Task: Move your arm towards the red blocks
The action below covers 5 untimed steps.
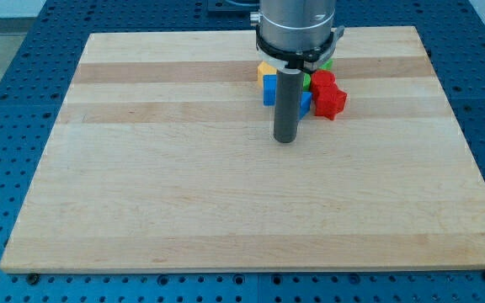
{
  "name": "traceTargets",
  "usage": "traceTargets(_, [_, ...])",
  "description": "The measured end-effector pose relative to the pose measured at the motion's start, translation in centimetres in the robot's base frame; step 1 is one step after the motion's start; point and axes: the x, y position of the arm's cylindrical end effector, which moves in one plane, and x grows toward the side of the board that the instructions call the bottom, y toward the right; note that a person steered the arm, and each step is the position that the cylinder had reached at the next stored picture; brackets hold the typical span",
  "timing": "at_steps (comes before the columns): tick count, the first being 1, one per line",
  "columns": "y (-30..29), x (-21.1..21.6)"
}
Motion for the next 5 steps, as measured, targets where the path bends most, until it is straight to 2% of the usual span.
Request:
traceTargets(2, [0.0, 0.0])
traceTargets(3, [2.9, 1.0])
traceTargets(5, [14.2, 0.3])
